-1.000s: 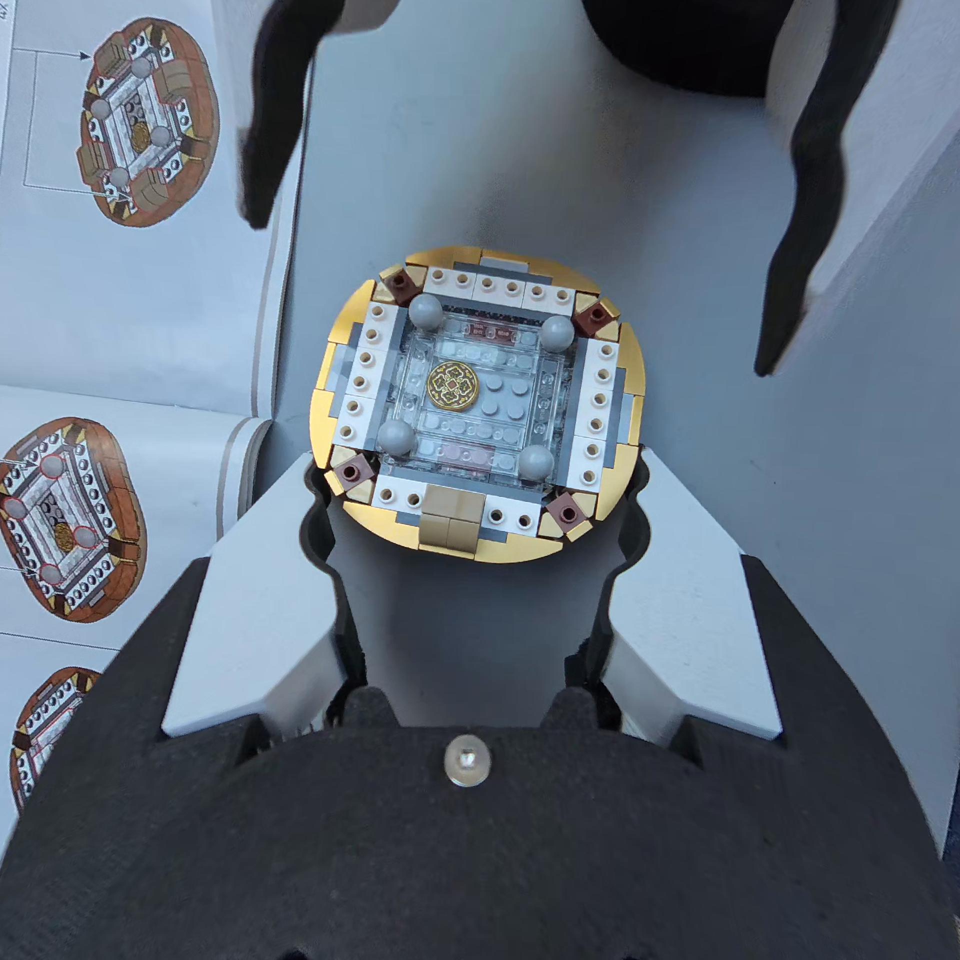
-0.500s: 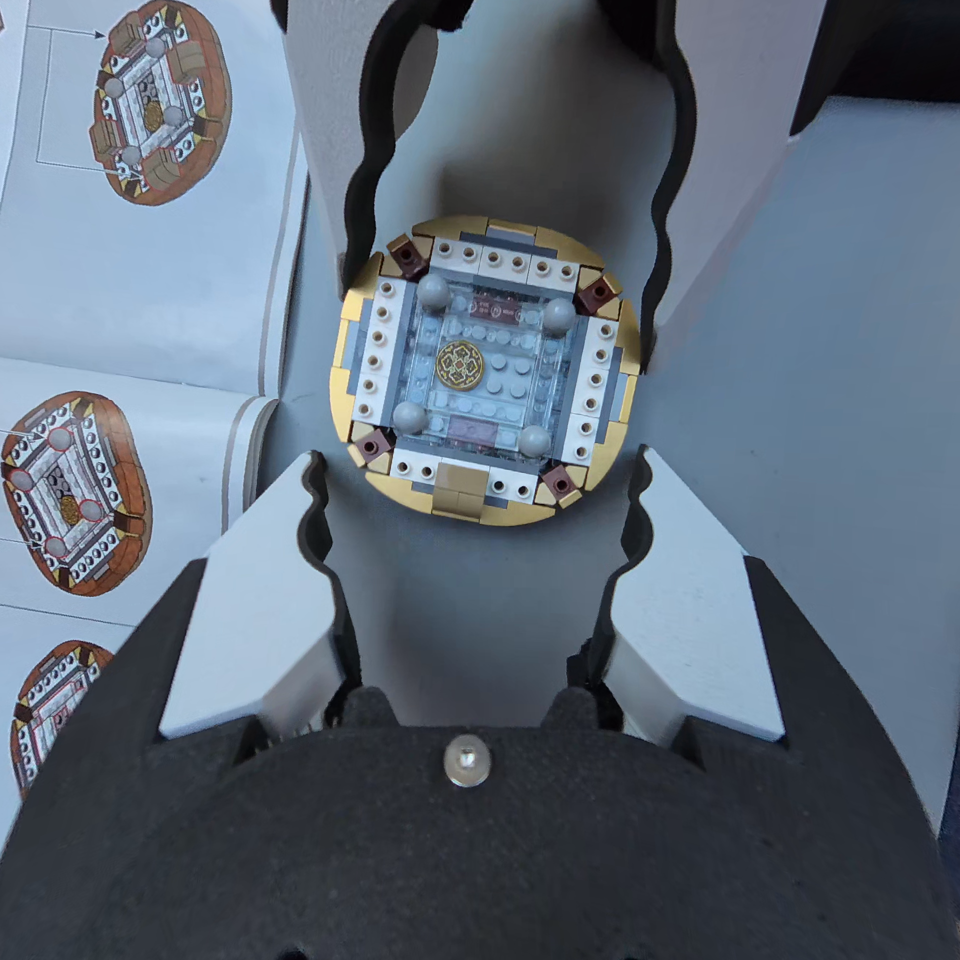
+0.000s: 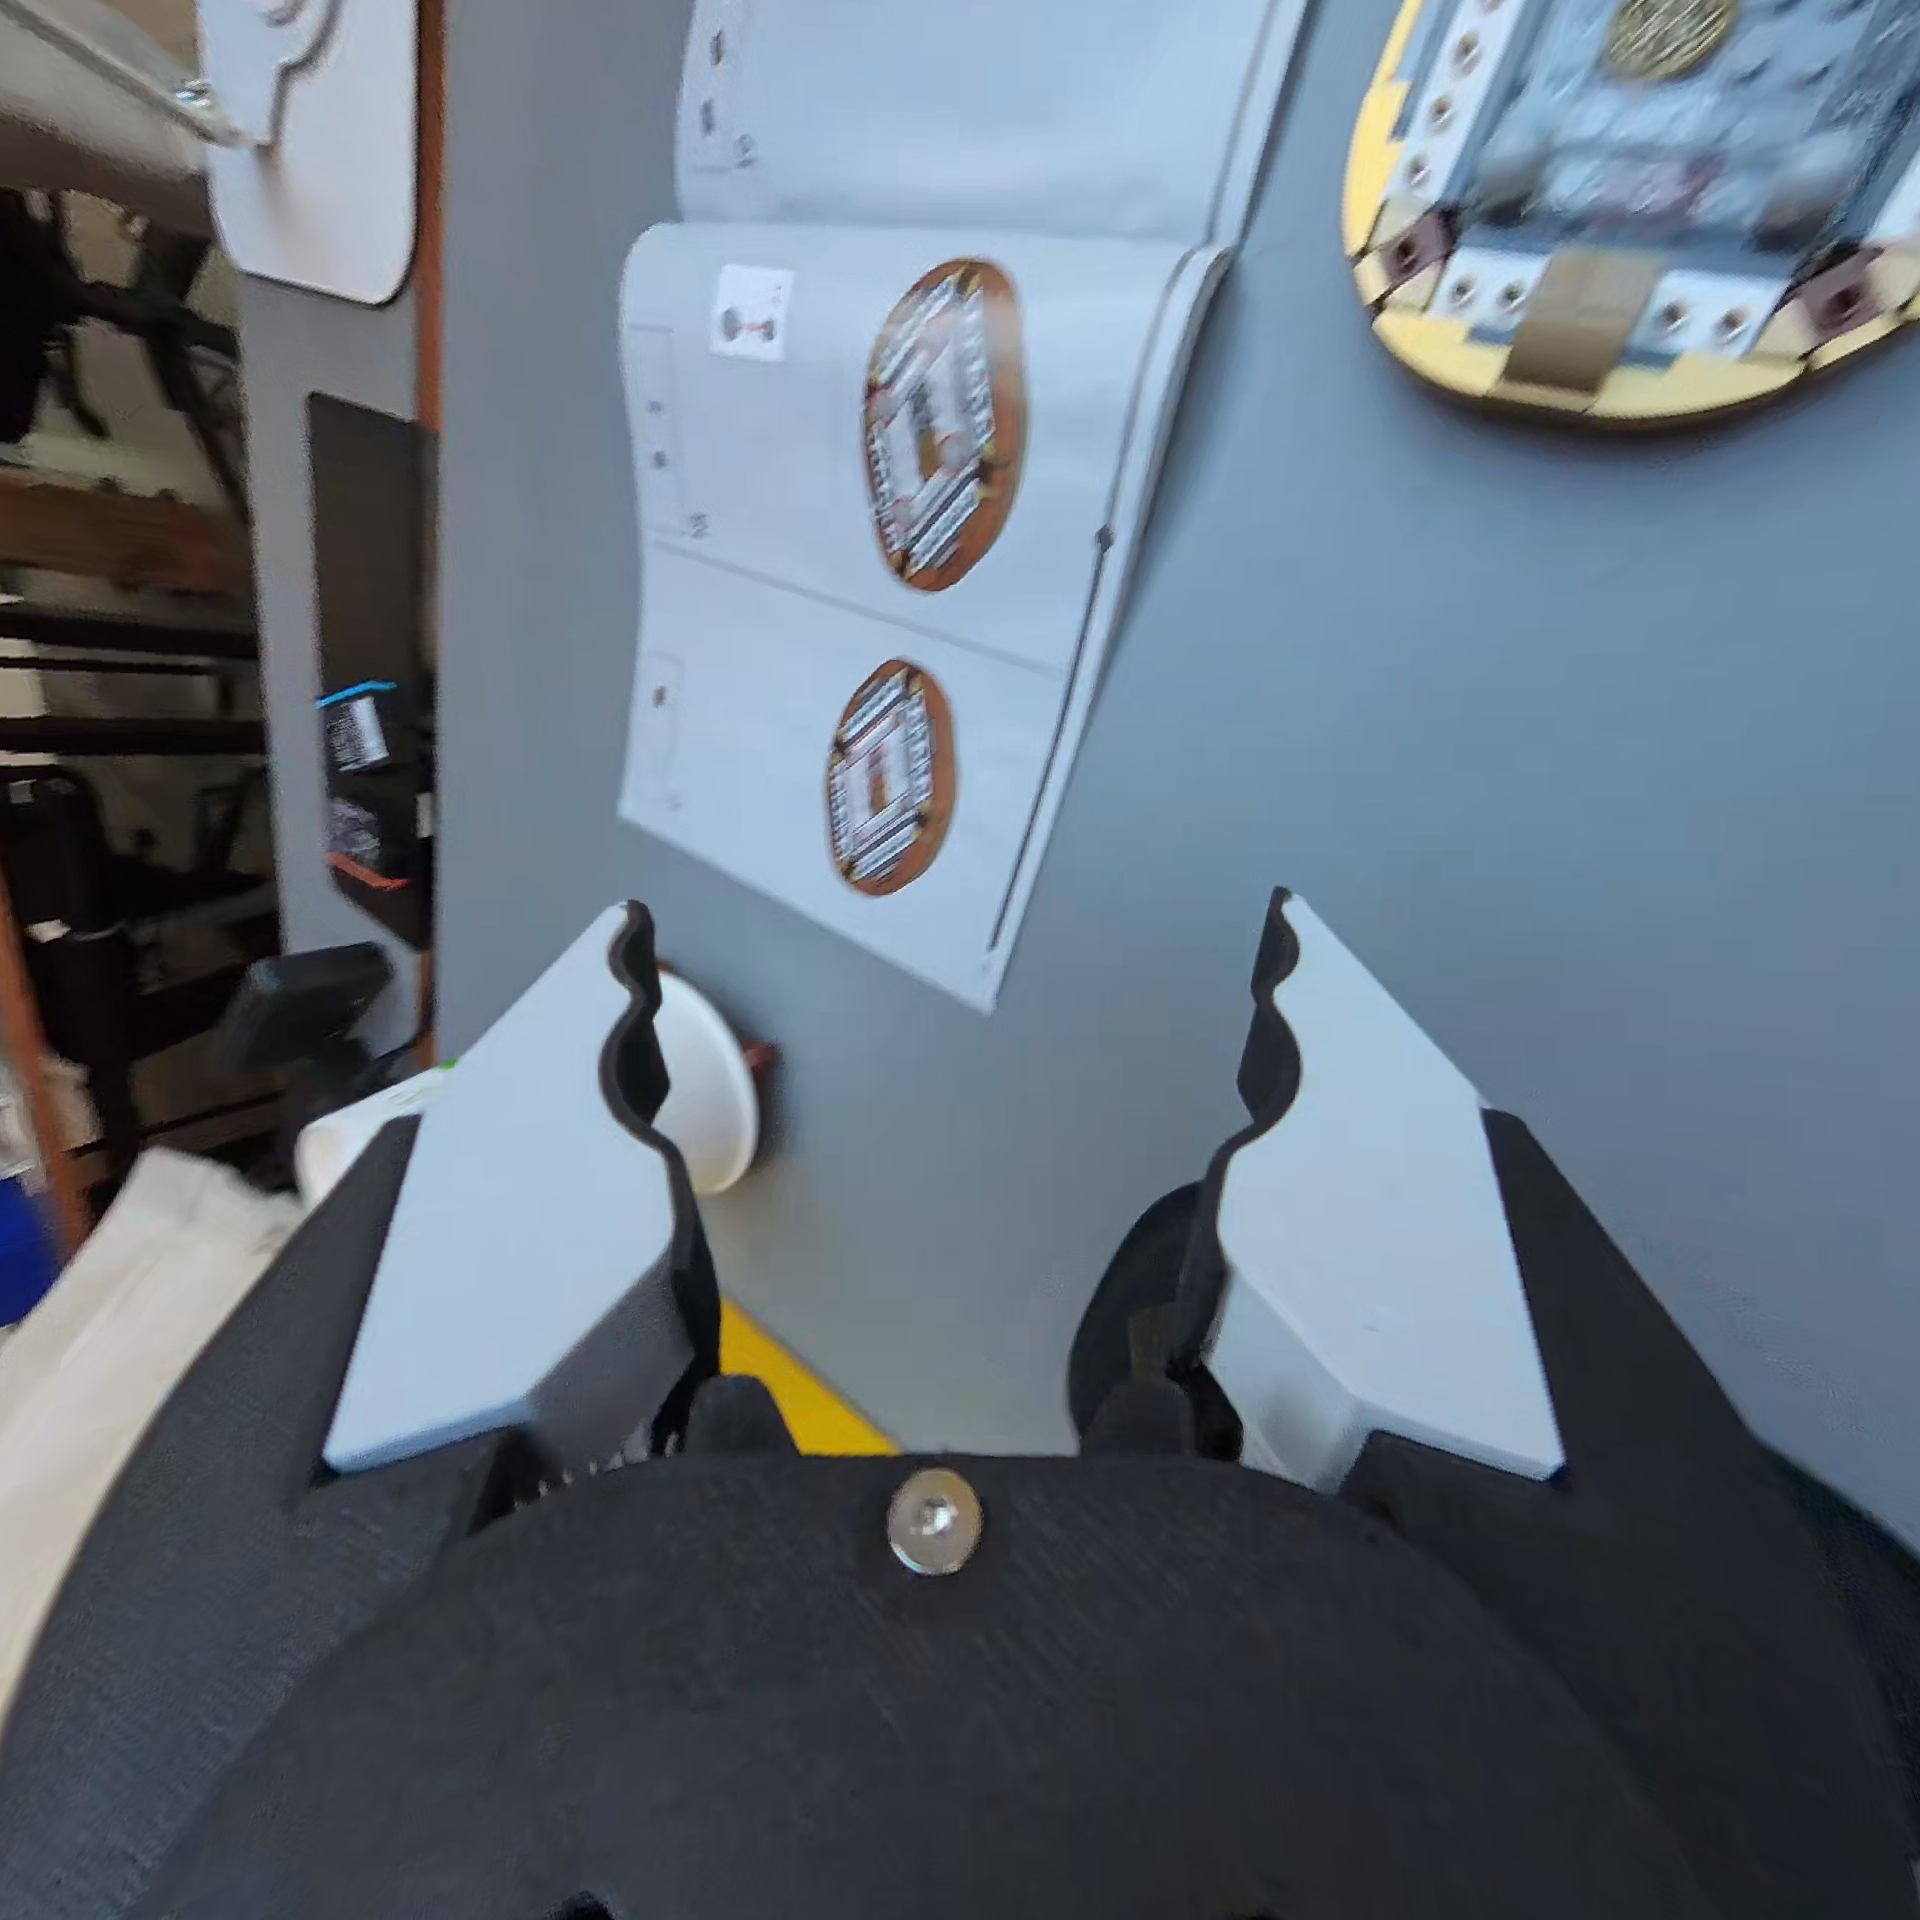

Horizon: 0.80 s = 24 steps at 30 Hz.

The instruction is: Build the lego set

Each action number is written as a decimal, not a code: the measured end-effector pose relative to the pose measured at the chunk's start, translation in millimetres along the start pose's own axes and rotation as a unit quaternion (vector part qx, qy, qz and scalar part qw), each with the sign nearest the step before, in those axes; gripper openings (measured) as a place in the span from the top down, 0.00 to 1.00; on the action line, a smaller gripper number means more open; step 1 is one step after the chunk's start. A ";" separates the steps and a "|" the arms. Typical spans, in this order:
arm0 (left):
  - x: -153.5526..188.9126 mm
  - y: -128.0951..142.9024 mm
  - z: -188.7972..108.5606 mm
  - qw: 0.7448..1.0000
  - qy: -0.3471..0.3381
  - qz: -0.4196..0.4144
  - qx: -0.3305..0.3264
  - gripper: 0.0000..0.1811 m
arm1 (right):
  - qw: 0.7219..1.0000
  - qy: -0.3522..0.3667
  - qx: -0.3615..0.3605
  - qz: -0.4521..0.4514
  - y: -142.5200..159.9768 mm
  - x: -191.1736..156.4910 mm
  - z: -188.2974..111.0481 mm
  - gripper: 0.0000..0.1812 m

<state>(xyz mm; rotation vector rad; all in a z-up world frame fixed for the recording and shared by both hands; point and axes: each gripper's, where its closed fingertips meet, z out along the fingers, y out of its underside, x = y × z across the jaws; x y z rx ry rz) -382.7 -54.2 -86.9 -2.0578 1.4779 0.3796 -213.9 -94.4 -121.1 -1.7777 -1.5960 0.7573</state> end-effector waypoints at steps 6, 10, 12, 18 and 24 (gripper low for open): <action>-70.2 33.2 -40.9 0.967 -0.179 0.132 -0.122 0.35 | 0.981 0.192 0.019 -0.010 -23.9 39.5 -37.3 0.33; -79.0 32.2 -51.8 0.944 -0.227 0.197 -0.137 0.37 | 0.940 0.323 0.058 -0.098 -64.2 41.2 -58.3 0.43; -75.9 35.2 -51.3 0.941 -0.225 0.208 -0.145 0.37 | 0.927 0.354 0.058 -0.111 -74.8 39.7 -59.5 0.43; -67.3 52.5 -46.3 0.943 -0.211 0.200 -0.161 0.36 | 0.901 0.421 0.086 -0.063 -80.6 61.9 -76.8 0.43; -42.2 77.6 -33.9 0.991 -0.079 -0.068 -0.085 0.36 | 0.868 0.473 0.146 0.045 -63.1 95.1 -113.1 0.38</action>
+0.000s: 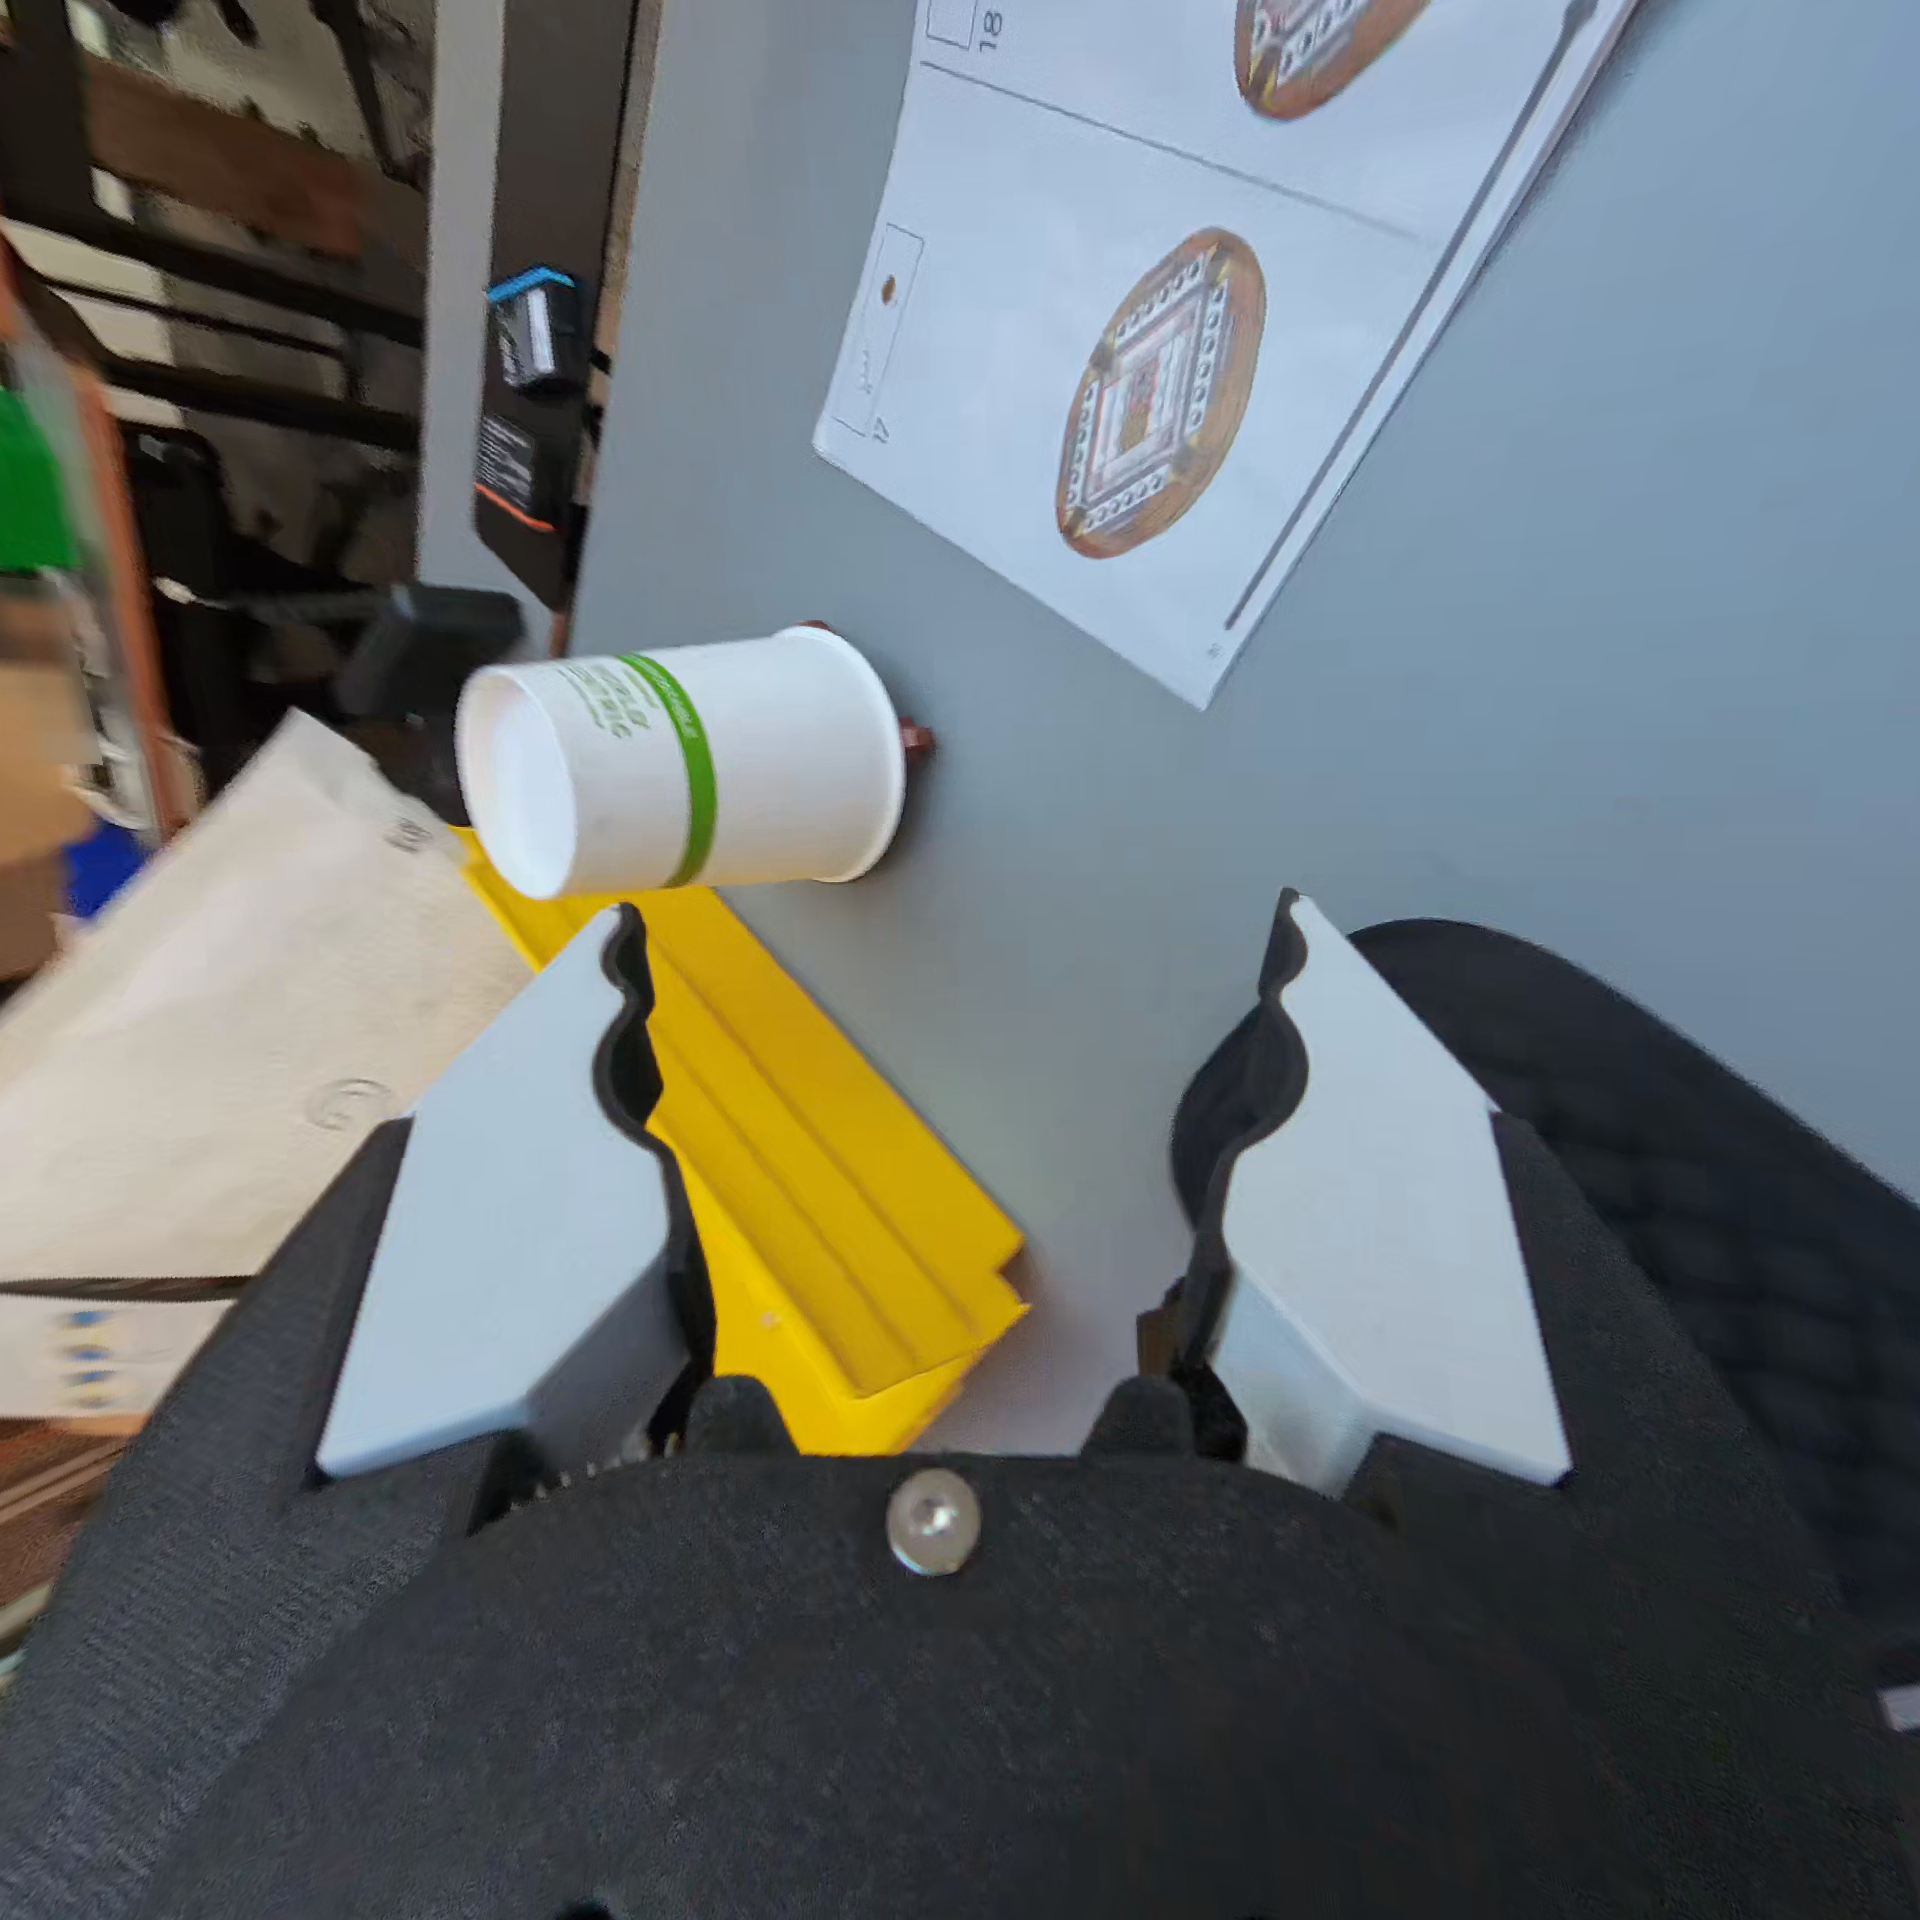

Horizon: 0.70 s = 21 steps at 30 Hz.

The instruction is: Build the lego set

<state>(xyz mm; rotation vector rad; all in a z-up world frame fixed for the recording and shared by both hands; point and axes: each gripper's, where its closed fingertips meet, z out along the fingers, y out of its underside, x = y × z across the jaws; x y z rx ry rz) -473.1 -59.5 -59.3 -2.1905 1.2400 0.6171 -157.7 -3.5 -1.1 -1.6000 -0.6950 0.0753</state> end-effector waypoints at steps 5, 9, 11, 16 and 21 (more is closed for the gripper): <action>15.4 13.7 -3.2 0.947 0.119 -0.274 0.116 0.41 | 0.999 0.023 0.009 0.026 14.6 17.9 -0.2 0.38; -33.7 70.3 -22.6 0.888 0.072 -0.416 0.181 0.46 | 0.999 0.016 0.033 0.022 19.9 19.3 1.4 0.46; -65.2 113.3 -31.4 0.874 0.030 -0.451 0.179 0.48 | 0.999 0.005 0.047 -0.003 17.8 16.7 3.2 0.57; -117.4 190.0 -49.5 0.880 -0.043 -0.444 0.163 0.61 | 0.998 0.007 0.052 -0.043 19.4 18.3 12.2 0.77; -115.9 219.8 -23.9 0.919 -0.009 -0.383 0.096 0.64 | 0.998 0.014 0.032 -0.050 15.8 28.5 23.1 0.81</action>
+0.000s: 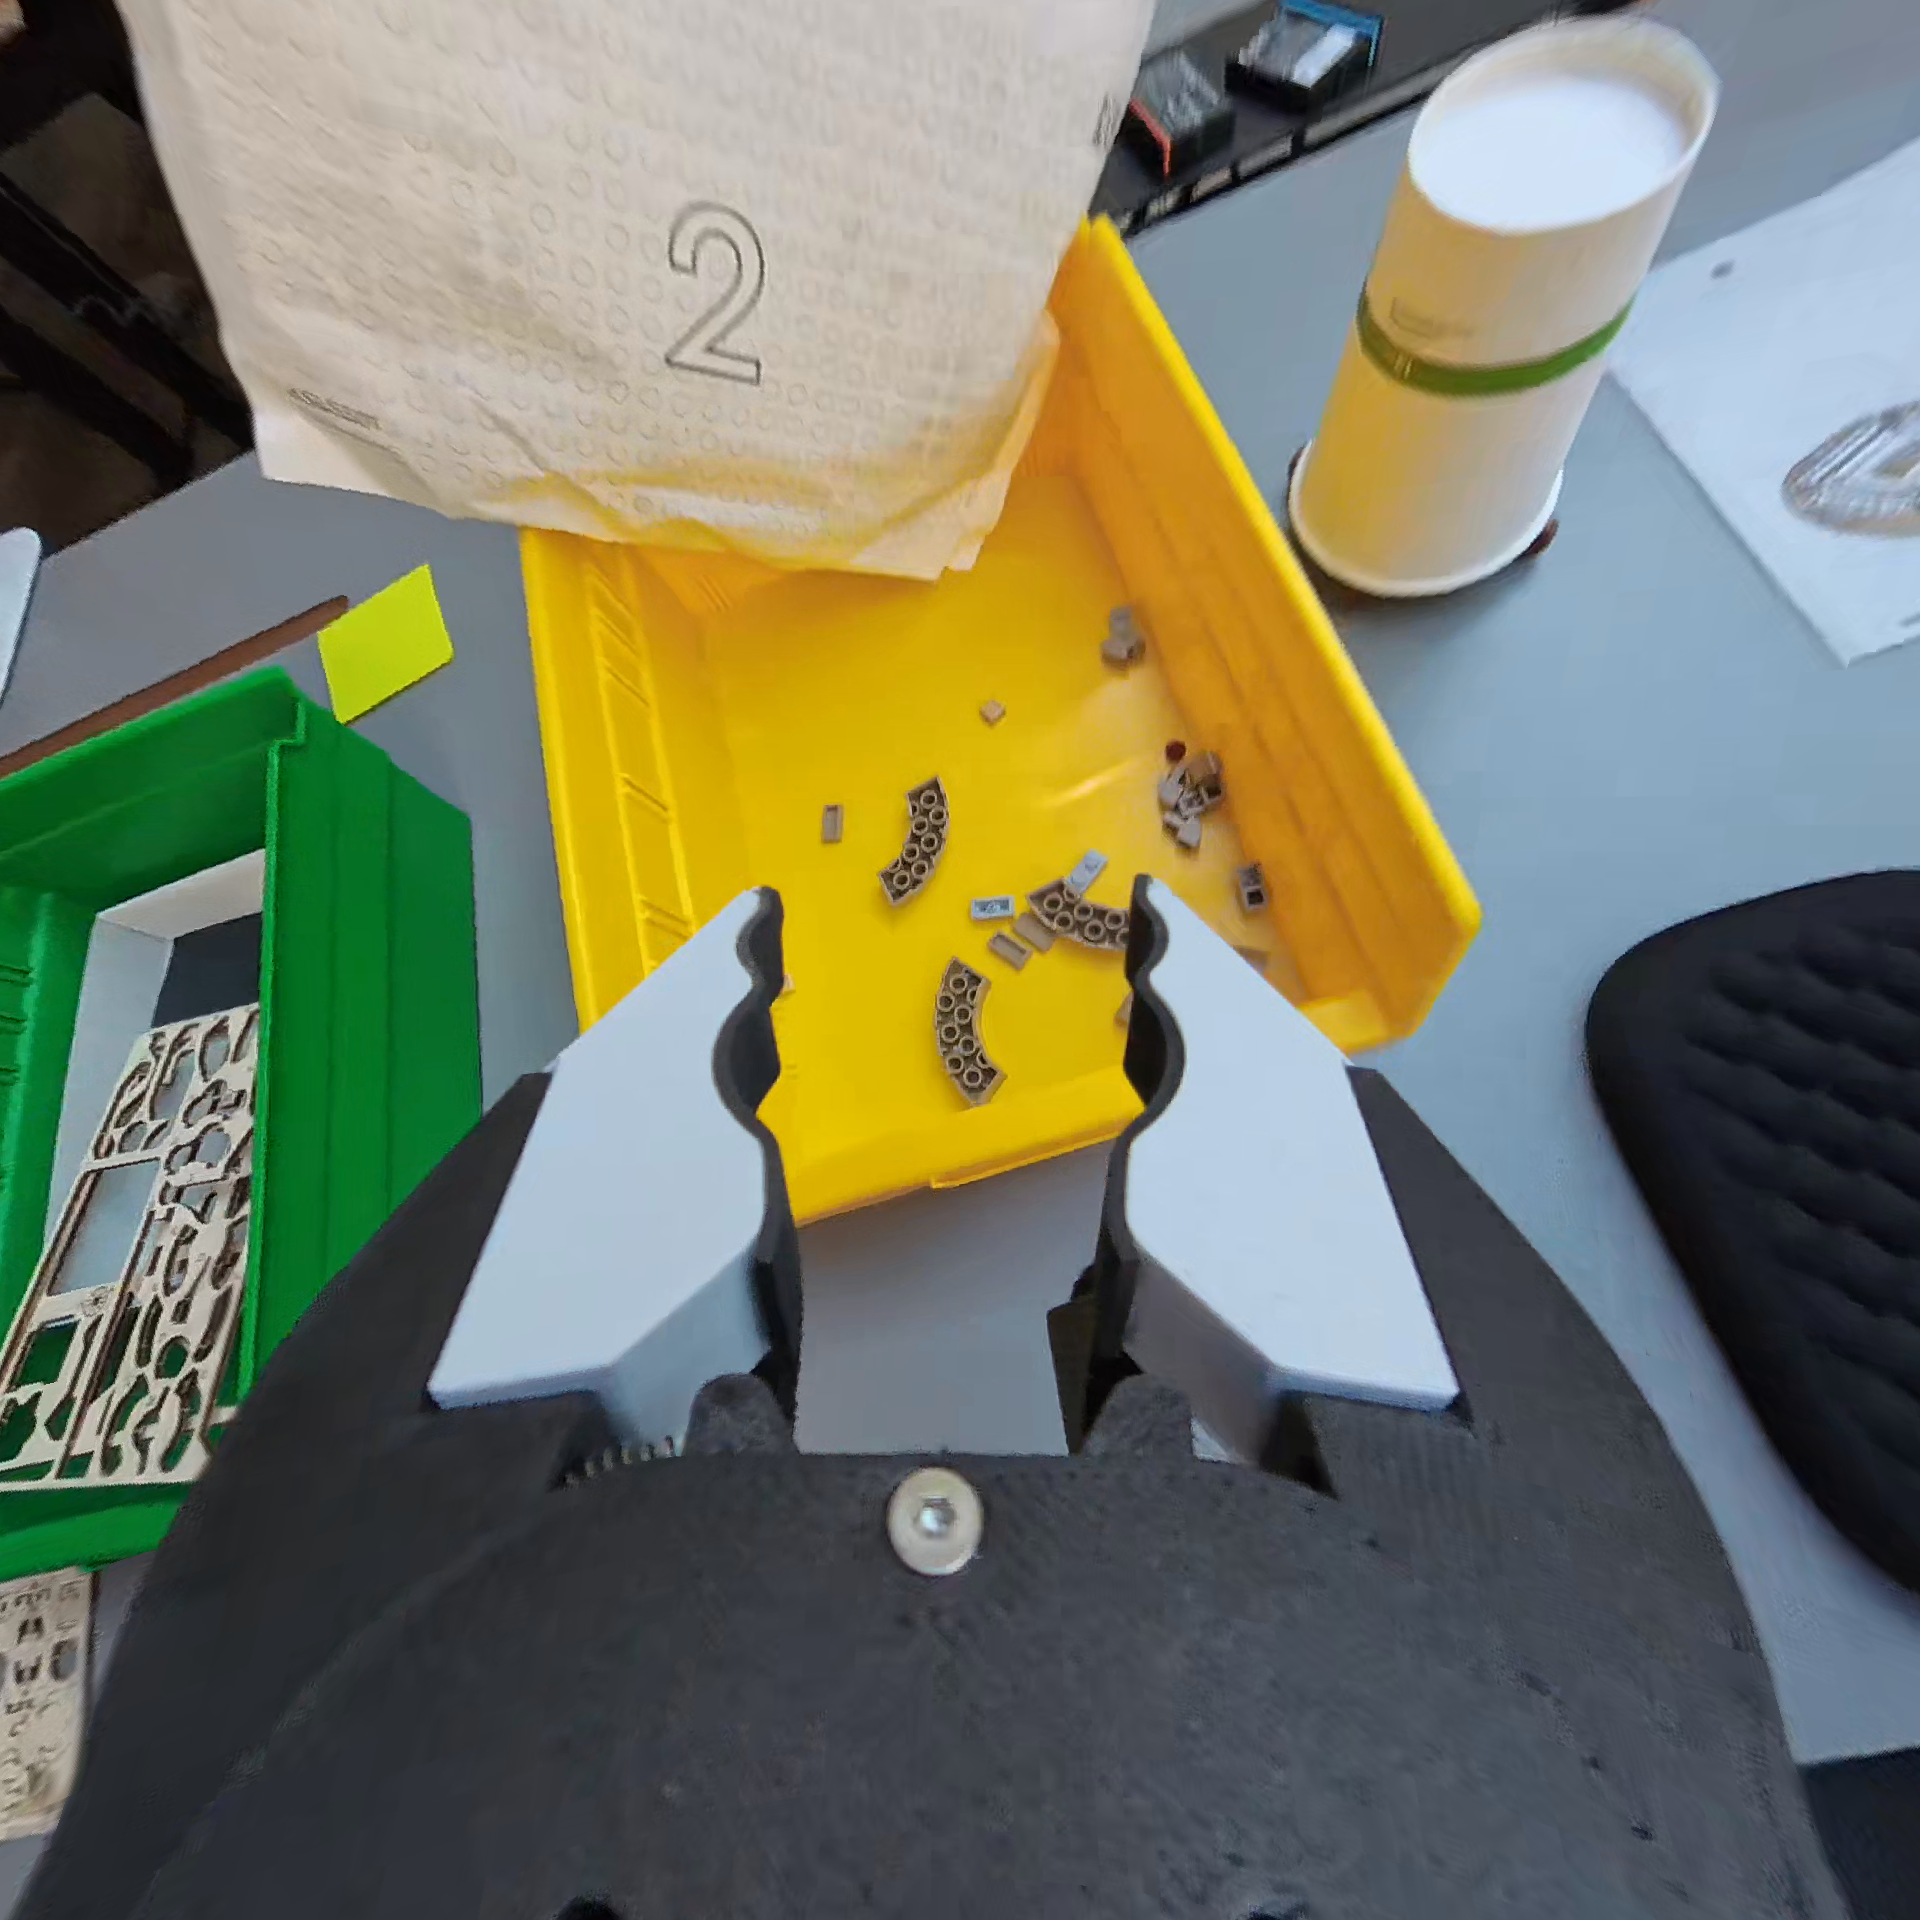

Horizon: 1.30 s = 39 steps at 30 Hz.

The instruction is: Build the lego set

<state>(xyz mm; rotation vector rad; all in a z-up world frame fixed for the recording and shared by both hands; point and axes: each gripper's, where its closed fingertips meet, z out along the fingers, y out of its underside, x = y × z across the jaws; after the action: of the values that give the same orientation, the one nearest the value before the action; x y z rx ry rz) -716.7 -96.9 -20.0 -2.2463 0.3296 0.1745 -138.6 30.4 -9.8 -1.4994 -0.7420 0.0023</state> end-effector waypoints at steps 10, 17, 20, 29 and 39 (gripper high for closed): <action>-9.5 20.4 48.2 0.995 0.032 0.046 -0.087 0.64 | 0.991 0.112 0.029 -0.062 -33.4 40.4 -15.1 0.76; -24.6 30.4 48.2 0.984 0.043 0.078 -0.157 0.66 | 0.990 0.119 0.012 -0.072 -20.0 40.9 -12.5 0.75; -37.3 42.3 46.1 0.974 0.028 0.091 -0.206 0.66 | 0.990 0.113 0.005 -0.081 -16.5 41.2 -6.8 0.75; -33.8 41.2 68.6 0.958 0.081 0.150 -0.232 0.86 | 0.991 0.094 -0.037 -0.093 -9.3 33.5 8.7 0.76; 19.3 77.1 102.1 0.899 0.208 0.252 -0.291 0.83 | 0.990 0.101 -0.053 -0.085 -11.5 38.2 -0.9 0.76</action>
<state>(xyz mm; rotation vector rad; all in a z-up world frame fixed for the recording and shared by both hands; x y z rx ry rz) -722.4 -69.2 -146.2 -2.7310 1.2365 0.0603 -113.4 45.0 17.3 -1.5076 -0.7120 -0.3175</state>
